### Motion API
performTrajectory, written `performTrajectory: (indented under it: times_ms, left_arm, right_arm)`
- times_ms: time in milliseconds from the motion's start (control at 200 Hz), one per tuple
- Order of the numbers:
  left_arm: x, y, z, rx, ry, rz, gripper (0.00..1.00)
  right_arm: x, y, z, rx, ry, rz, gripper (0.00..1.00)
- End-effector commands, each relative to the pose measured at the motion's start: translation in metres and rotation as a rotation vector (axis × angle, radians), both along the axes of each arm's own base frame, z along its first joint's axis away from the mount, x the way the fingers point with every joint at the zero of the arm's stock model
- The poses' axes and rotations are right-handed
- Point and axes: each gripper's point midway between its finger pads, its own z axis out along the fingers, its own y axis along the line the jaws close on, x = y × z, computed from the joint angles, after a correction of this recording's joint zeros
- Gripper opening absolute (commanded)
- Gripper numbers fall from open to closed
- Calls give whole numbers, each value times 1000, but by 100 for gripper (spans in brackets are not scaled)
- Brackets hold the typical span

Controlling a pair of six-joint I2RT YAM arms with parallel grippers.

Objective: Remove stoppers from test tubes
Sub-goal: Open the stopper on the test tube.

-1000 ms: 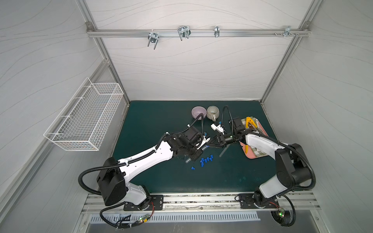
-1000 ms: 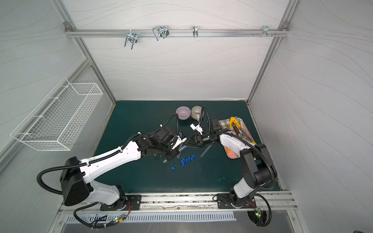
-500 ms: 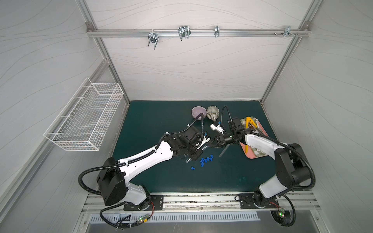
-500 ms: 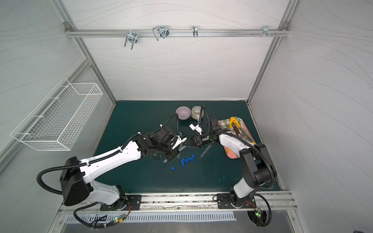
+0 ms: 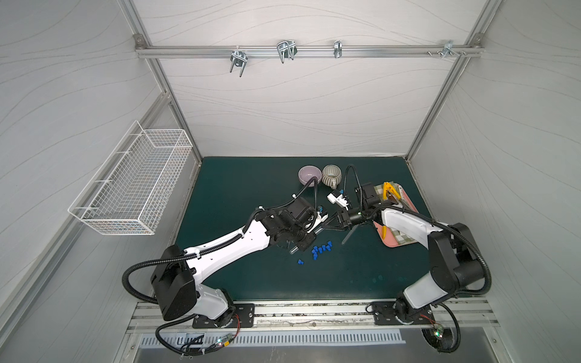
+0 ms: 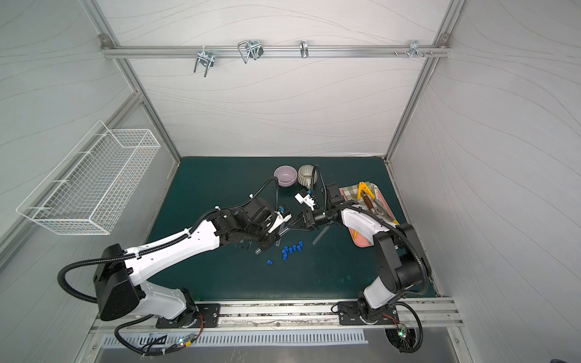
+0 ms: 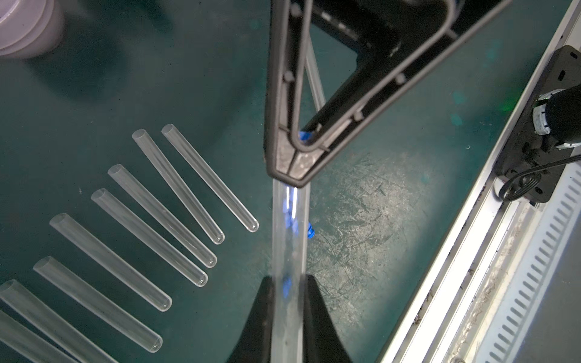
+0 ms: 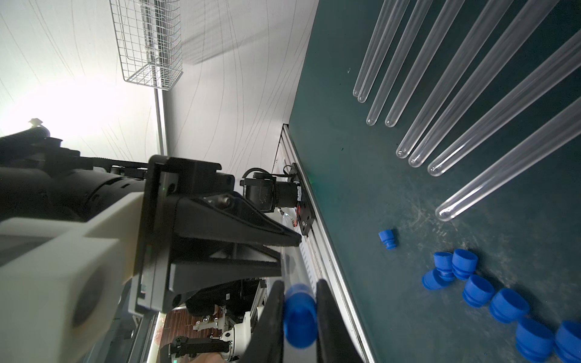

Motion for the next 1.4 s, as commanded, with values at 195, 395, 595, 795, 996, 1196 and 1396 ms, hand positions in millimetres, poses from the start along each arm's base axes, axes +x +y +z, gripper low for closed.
performTrajectory:
  times_ms: [195, 395, 595, 795, 996, 1196, 1396]
  left_arm:
    - [9, 5, 1, 39, -57, 13, 9]
    - [11, 8, -3, 63, -60, 18, 9]
    - [13, 9, -7, 84, -66, 23, 8]
    - [17, 14, -9, 111, -79, 38, 8]
    - [20, 16, -13, 133, -86, 48, 7]
    - [23, 20, -15, 152, -97, 61, 7]
    - [24, 23, -19, 169, -98, 68, 6]
  right_arm:
    - [11, -18, -9, -94, -38, -53, 3]
    - [18, -27, 8, -3, -34, -77, 2]
    - [20, -29, 29, 102, -34, -76, 2]
    - [25, -34, 20, 27, -54, -119, 3]
    - [30, -48, 8, -150, -108, -168, 3]
    - [36, -58, 1, -250, -141, -205, 2]
    - [39, -64, 23, -75, -105, -232, 2]
